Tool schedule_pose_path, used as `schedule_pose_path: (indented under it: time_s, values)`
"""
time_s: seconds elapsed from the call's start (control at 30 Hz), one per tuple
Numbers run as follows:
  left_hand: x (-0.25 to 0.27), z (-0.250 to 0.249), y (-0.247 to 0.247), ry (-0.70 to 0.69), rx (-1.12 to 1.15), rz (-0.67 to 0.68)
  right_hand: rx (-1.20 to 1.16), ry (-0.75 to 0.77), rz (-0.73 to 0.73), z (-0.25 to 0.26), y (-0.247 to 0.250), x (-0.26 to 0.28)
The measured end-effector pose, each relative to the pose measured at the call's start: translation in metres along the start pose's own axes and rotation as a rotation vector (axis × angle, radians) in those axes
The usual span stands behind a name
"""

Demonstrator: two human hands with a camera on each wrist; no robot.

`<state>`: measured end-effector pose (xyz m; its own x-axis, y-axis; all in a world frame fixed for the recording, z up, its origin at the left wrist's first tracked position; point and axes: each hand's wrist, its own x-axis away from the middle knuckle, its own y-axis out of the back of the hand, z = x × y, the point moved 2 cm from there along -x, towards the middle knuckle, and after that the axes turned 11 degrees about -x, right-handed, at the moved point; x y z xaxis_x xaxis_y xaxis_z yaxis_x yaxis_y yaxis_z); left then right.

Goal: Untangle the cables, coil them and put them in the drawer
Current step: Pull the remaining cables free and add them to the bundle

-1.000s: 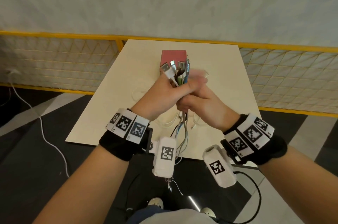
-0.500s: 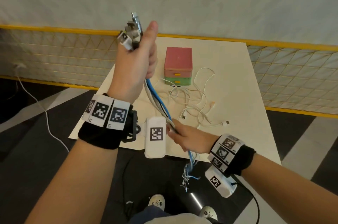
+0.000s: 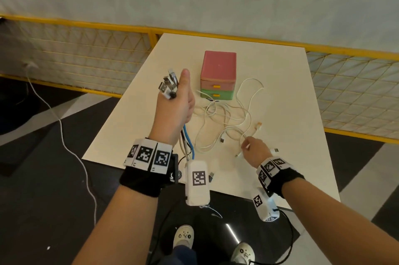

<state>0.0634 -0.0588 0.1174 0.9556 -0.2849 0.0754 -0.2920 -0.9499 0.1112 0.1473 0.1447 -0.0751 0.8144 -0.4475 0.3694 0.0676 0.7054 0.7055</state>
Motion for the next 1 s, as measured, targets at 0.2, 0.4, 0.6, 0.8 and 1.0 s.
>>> schedule_pose_path:
  time_s: [0.2,0.4,0.6,0.8,1.0]
  values:
    - [-0.005,0.020,-0.007,0.073,-0.034,0.028,0.092,0.140,0.047,-0.013,-0.016,-0.013]
    - [-0.008,0.025,-0.006,0.078,0.000,-0.009,0.027,0.272,-0.040,-0.012,-0.011,-0.009]
    - [-0.014,0.028,-0.010,-0.008,-0.018,0.034,-0.283,0.473,-0.290,0.027,0.028,0.013]
    - [-0.007,0.032,-0.029,-0.076,-0.078,0.103,-0.474,0.633,-0.469,0.066,0.069,0.039]
    - [0.002,0.037,-0.053,-0.074,-0.137,0.197,-0.666,0.622,-0.345,0.100,0.083,0.054]
